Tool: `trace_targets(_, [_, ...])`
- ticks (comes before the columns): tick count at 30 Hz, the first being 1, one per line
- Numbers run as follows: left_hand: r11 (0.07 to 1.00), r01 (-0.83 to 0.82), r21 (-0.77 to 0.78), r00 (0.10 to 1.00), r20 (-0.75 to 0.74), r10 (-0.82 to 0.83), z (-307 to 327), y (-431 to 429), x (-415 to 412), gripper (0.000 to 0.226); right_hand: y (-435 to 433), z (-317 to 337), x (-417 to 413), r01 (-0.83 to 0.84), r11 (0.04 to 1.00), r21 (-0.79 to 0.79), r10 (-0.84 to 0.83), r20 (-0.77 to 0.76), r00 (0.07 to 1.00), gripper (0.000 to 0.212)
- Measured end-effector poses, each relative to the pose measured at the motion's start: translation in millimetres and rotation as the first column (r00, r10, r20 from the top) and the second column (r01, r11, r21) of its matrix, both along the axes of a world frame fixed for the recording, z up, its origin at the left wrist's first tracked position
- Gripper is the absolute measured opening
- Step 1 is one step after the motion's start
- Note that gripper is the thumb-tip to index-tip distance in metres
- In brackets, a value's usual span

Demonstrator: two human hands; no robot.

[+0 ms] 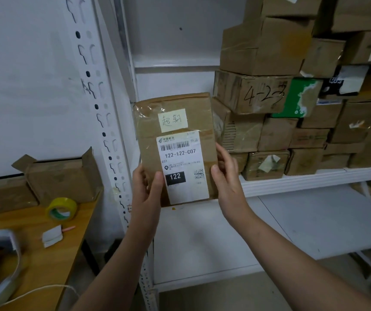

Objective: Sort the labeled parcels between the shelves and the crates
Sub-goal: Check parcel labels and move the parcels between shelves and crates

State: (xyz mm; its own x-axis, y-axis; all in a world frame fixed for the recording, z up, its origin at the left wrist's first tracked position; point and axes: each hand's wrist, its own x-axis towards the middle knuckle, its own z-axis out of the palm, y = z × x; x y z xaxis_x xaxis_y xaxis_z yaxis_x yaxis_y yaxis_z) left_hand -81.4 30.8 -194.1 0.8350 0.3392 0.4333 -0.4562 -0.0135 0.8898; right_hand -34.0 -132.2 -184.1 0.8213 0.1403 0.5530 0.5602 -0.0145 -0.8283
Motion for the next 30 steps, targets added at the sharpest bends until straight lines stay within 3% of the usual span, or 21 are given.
trace_targets(9, [0.998, 0.049, -0.044, 0.999, 0.003, -0.049, -15, -66, -28, 0.036, -52, -16, -44, 0.054, 0.998, 0.038, -0.051, -0.085, 0.995, 0.042])
trace_targets(13, [0.994, 0.082, -0.071, 0.996, -0.035, -0.085, -31, -120, -37, 0.024, -104, -31, -65, 0.104, 0.994, 0.043, -0.098, -0.116, 0.988, 0.038])
trace_targets(17, [0.986, 0.142, -0.082, 0.986, -0.077, -0.148, -42, -191, -44, 0.027, -176, -41, -88, 0.206, 0.978, 0.043, -0.198, -0.152, 0.968, 0.035])
trace_targets(23, [0.946, 0.317, -0.074, 0.931, -0.164, -0.325, -48, -320, -48, 0.03, -302, -52, -123, 0.424, 0.905, 0.028, -0.41, -0.203, 0.889, 0.032])
trace_targets(30, [0.863, 0.492, -0.114, 0.826, -0.253, -0.504, -50, -471, -52, 0.009, -441, -57, -160, 0.655, 0.756, 0.013, -0.637, -0.214, 0.74, 0.031])
